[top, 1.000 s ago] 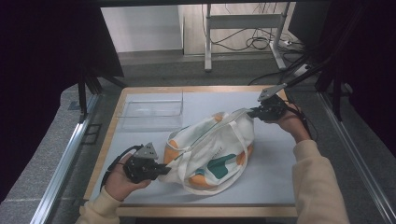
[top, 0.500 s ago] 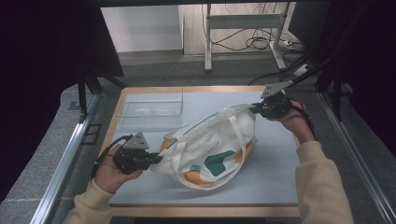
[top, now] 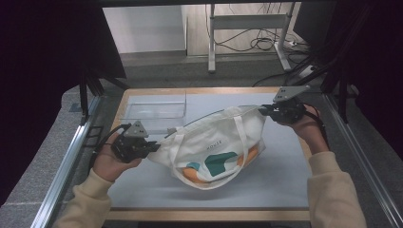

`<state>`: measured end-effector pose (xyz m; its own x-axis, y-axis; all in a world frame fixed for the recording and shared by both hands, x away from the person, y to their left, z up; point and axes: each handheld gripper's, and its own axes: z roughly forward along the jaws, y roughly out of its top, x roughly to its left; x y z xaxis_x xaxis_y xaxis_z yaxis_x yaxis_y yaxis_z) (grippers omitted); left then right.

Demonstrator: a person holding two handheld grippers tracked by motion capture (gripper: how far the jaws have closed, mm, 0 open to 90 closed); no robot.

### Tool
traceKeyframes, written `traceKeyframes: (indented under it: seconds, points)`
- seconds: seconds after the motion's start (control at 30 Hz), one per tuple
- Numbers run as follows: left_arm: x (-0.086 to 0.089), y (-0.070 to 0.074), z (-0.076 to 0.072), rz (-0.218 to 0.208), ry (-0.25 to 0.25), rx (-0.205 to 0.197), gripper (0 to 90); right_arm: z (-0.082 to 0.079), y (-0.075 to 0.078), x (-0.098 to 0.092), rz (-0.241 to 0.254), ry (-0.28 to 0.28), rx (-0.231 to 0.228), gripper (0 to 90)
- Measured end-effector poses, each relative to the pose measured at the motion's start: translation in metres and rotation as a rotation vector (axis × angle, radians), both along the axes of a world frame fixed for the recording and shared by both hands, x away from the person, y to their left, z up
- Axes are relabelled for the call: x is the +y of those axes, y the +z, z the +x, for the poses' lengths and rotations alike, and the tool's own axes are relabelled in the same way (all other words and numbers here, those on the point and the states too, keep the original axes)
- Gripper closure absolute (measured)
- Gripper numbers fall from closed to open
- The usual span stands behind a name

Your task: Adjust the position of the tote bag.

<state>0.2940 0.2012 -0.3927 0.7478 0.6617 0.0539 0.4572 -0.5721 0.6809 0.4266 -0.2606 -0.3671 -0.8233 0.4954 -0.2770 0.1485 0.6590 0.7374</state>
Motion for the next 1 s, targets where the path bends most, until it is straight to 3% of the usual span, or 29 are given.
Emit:
traceKeyframes:
  seconds: [0.1, 0.23, 0.33, 0.47, 0.67, 0.7, 0.73, 0.77, 0.9, 1.0]
  points:
    - [0.002, 0.004, 0.006, -0.01, 0.0, -0.001, 86.7, -0.006, 0.002, -0.004, 0.012, -0.007, -0.008, 80.0]
    - [0.001, 0.016, 0.017, 0.008, -0.002, -0.022, 86.8, -0.015, 0.009, -0.01, 0.037, -0.018, -0.029, 80.1]
    - [0.001, 0.023, 0.025, 0.023, -0.007, -0.031, 86.8, -0.029, 0.018, -0.017, 0.065, -0.036, -0.051, 80.1]
    - [0.001, 0.027, 0.037, 0.007, 0.0, -0.033, 86.8, -0.046, 0.018, -0.025, 0.089, -0.042, -0.066, 80.1]
    - [-0.005, 0.014, 0.05, 0.019, -0.013, 0.004, 86.7, -0.063, 0.0, -0.031, 0.095, -0.066, -0.032, 79.9]
    - [-0.009, 0.006, 0.05, 0.018, -0.03, 0.028, 86.7, -0.066, -0.014, -0.036, 0.089, -0.072, -0.007, 79.8]
    - [-0.009, 0.006, 0.05, 0.018, -0.03, 0.028, 86.6, -0.066, -0.014, -0.036, 0.089, -0.072, -0.007, 79.8]
    - [-0.012, 0.001, 0.049, 0.027, -0.043, 0.039, 86.6, -0.067, -0.027, -0.041, 0.097, -0.076, 0.024, 79.5]
    - [-0.014, -0.006, 0.049, 0.024, -0.047, 0.056, 86.5, -0.067, -0.044, -0.046, 0.108, -0.081, 0.066, 79.1]
    - [-0.014, -0.008, 0.05, 0.014, -0.044, 0.063, 86.4, -0.067, -0.045, -0.046, 0.111, -0.075, 0.069, 78.9]
